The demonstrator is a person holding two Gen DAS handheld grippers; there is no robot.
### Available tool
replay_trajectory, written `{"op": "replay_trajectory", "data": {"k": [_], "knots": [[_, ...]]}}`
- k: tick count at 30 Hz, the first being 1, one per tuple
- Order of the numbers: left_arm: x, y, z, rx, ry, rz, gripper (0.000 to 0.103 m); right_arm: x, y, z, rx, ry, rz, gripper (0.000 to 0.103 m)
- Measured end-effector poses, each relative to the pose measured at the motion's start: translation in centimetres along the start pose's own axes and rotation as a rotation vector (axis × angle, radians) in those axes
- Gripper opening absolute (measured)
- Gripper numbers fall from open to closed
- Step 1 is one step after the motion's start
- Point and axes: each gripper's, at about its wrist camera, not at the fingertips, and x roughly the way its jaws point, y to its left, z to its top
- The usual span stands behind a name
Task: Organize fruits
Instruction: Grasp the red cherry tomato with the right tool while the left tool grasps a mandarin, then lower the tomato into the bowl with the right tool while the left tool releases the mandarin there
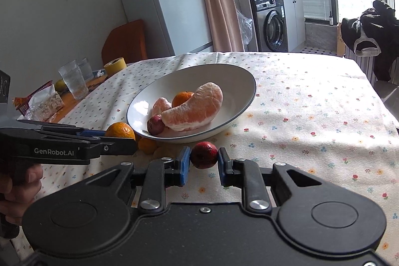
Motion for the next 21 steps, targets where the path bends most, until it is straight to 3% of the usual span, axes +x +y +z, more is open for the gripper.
{"op": "replay_trajectory", "data": {"k": [10, 21], "knots": [[-0.8, 0.4, 1.9, 0.004, -0.037, 0.013, 0.038, 0.5, 0.0, 1.9, -0.016, -0.021, 0.001, 0.022], [1.5, 1.7, 4.3, -0.021, -0.050, 0.026, 0.038, 2.0, -1.7, 4.6, -0.022, -0.045, -0.023, 0.022]]}}
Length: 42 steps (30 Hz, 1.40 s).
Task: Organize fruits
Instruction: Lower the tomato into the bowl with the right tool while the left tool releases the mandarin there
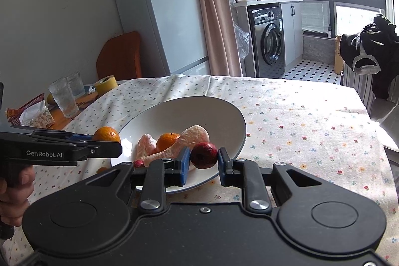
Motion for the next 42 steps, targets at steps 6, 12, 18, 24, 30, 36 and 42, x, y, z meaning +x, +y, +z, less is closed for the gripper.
{"op": "replay_trajectory", "data": {"k": [6, 12, 18, 24, 30, 36, 42], "knots": [[1.0, 0.2, 1.5, -0.003, -0.009, 0.025, 0.038, 1.2, -0.8, 0.9, 0.003, -0.002, 0.002, 0.022], [1.5, 0.0, 3.2, 0.026, -0.016, 0.034, 0.038, 1.6, -1.0, 1.7, 0.008, -0.024, 0.011, 0.034], [2.7, 0.0, 4.6, 0.037, 0.001, 0.026, 0.038, 0.9, -1.0, 2.0, 0.021, -0.041, 0.013, 0.035], [3.6, -0.2, 4.8, 0.027, 0.017, 0.035, 0.045, 0.1, -0.9, 1.7, 0.028, -0.043, 0.005, 0.036], [2.3, 0.1, 4.5, 0.012, -0.011, 0.041, 0.067, -0.4, -0.6, 1.6, 0.028, -0.047, 0.003, 0.037], [0.4, 0.4, 4.0, 0.009, -0.029, 0.053, 0.068, -1.1, 0.0, 1.2, 0.031, -0.052, 0.006, 0.038], [-1.9, 0.4, 3.0, 0.006, -0.057, 0.055, 0.072, -2.4, 1.2, 0.8, 0.020, -0.065, 0.000, 0.042]]}}
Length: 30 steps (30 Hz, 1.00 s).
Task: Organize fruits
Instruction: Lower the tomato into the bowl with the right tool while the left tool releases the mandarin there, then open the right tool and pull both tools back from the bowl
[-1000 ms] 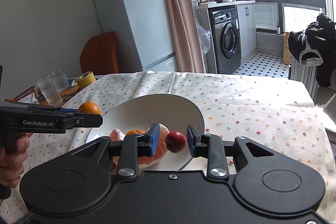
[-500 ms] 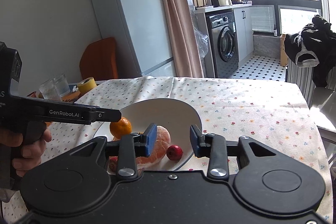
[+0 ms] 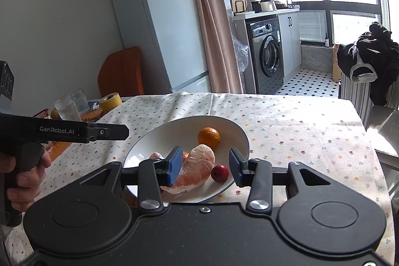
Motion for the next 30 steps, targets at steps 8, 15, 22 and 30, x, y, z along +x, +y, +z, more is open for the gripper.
{"op": "replay_trajectory", "data": {"k": [8, 15, 22, 30], "knots": [[-3.4, 0.2, -1.3, -0.004, -0.035, 0.001, 0.075, -2.4, 1.7, -0.5, -0.016, -0.027, -0.007, 0.050], [-5.9, 0.5, -2.7, -0.038, -0.048, 0.012, 0.080, -5.0, 3.0, -1.0, -0.037, -0.049, -0.014, 0.056], [-8.8, 0.4, -4.8, -0.042, -0.065, 0.037, 0.085, -7.3, 3.6, -1.8, -0.042, -0.063, -0.015, 0.060], [-11.2, 0.3, -6.6, -0.045, -0.081, 0.048, 0.089, -9.4, 4.8, -3.0, -0.059, -0.071, -0.015, 0.076]]}}
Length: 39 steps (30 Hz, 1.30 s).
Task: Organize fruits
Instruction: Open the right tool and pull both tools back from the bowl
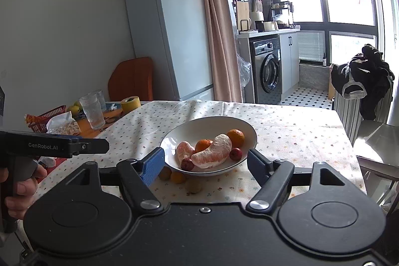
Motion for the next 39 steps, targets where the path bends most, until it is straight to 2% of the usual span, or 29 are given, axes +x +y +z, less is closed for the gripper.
{"op": "replay_trajectory", "data": {"k": [4, 8, 25, 30, 33, 37, 39], "knots": [[-1.0, 0.0, -0.6, 0.014, -0.005, -0.006, 0.092, -0.1, 0.7, -0.1, -0.010, 0.002, 0.014, 0.092], [-1.3, 0.3, -1.2, 0.003, -0.007, 0.004, 0.096, 0.1, 0.8, -0.2, 0.015, -0.003, 0.032, 0.103], [-0.1, 2.5, -2.3, -0.064, 0.001, 0.034, 0.096, 1.7, 0.8, -2.3, 0.038, 0.032, 0.039, 0.103], [0.3, 3.1, -2.5, -0.077, -0.024, 0.033, 0.096, 2.5, 0.9, -2.5, 0.012, 0.027, 0.026, 0.102], [0.8, 3.5, -2.8, -0.090, -0.016, 0.039, 0.095, 3.3, 0.7, -2.8, 0.020, 0.035, 0.030, 0.096], [1.7, 3.6, -3.3, -0.087, -0.016, 0.058, 0.093, 4.7, 0.3, -3.4, 0.027, 0.065, 0.040, 0.082], [2.3, 3.4, -3.5, -0.081, -0.009, 0.059, 0.088, 5.3, 0.1, -3.7, 0.030, 0.075, 0.037, 0.077]]}}
